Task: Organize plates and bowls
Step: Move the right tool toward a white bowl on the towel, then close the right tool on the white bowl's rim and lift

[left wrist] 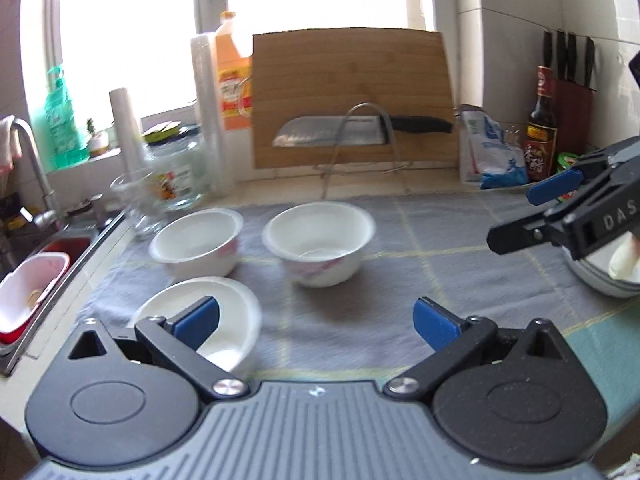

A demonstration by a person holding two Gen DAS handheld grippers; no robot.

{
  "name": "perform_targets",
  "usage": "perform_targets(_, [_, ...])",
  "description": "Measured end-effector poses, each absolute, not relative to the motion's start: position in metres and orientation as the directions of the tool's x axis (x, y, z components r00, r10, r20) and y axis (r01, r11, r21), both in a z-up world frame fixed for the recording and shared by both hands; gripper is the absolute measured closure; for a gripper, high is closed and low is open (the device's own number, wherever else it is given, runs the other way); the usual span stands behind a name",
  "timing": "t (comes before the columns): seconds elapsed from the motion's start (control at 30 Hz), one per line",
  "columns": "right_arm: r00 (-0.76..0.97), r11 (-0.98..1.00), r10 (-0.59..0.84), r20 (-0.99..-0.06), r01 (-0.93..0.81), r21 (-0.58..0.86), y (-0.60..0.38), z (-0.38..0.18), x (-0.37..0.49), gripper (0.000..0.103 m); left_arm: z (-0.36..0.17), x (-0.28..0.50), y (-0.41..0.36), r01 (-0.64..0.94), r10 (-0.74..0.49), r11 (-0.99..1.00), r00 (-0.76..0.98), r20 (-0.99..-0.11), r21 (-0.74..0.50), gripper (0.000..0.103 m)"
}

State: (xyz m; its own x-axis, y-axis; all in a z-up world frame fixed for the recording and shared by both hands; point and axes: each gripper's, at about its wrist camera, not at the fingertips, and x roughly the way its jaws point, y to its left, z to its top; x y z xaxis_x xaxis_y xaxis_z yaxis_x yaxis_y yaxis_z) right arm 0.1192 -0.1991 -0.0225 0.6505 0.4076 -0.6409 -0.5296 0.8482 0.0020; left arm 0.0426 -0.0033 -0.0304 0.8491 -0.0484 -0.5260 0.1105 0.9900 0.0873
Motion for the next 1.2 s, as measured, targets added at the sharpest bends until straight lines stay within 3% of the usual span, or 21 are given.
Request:
perform_targets(0.23, [0.604,0.817,0.448,-0.659,-0.576,0.028,-0.119,-0.031,0.131,0.0,-0.035,0.039,0.072,0.101,-0.04,0.992,0.832,-0.554,0.079,0.001])
perform_targets(0.4, [0.572,0.797,0.466,-0.675,-0.603,0.039,-0.07,-0.041,0.137,0.0,-0.046,0.044,0.11,0.182,-0.109,0.981,0.805,-0.583,0.068,0.001])
perform_targets(0.9, [0.458,0.758,0.527,-0.716,-0.634,0.152,-0.003,-0.068,0.16,0.001,-0.069,0.067,0.126,0.444,-0.326,0.895,0.731,-0.599,0.054,0.003])
perform_targets(1.07, [0.418,0.737,0.541,-0.73,-0.654,0.172,0.004,-0.071,0.169,0.012,-0.073,0.072,0.127,0.451,-0.347,0.892,0.727,-0.593,0.032,0.012])
perform_targets(1.2, [0.401,0.729,0.545,-0.737,-0.661,0.18,0.005,-0.072,0.172,0.02,-0.072,0.074,0.129,0.446,-0.356,0.895,0.73,-0.584,0.012,0.012])
